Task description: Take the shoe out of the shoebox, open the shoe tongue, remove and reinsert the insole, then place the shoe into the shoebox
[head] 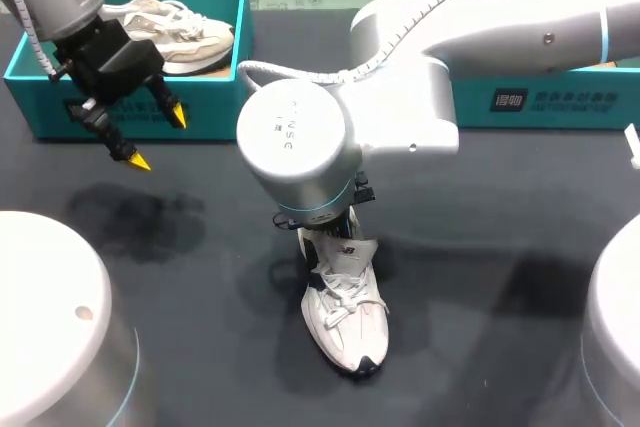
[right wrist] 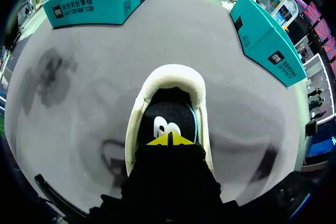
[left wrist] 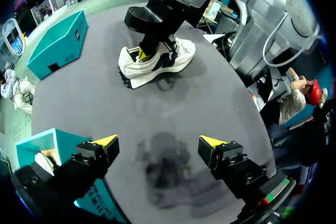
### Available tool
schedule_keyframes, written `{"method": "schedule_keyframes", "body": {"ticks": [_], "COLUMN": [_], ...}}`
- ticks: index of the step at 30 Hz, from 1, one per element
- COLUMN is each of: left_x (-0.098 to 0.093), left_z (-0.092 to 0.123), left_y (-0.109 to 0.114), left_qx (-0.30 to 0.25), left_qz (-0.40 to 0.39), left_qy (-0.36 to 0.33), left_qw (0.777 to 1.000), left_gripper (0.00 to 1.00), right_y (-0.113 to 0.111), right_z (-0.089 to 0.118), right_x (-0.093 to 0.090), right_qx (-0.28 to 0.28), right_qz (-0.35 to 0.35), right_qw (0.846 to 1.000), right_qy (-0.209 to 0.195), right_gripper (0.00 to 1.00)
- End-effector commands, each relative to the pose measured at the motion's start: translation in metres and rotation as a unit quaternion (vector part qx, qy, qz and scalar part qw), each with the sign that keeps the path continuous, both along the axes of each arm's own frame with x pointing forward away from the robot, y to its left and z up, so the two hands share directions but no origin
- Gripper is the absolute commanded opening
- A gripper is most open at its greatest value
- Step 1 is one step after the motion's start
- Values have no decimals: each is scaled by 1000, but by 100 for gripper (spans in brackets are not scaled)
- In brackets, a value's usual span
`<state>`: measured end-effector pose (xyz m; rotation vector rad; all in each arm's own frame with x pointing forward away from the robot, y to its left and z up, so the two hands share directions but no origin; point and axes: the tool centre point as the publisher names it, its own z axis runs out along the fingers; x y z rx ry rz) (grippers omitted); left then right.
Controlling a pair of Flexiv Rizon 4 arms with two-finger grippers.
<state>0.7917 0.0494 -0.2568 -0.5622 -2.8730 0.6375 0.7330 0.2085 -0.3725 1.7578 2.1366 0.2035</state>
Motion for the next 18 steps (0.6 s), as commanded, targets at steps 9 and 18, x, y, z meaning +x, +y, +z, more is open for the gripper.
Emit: {"method": "schedule_keyframes", "body": {"ticks": [9,18], "left_x": [-1,-1], "left_z": [0,0], "left_y": [1,1], "left_qx": [1,1], "left_qz": [0,0], "left_qy": [-1,-1], "left_qw": [1000,1000], "left_gripper": [100,100], "right_y": [3,-6], "right_z": [8,-19], "right_x": [-17,-20], "right_qx": [-41,-55], "right_qz": [-71,-93], "right_qw": [996,994], "right_qy": [-21,23], "right_gripper": [0,0]}}
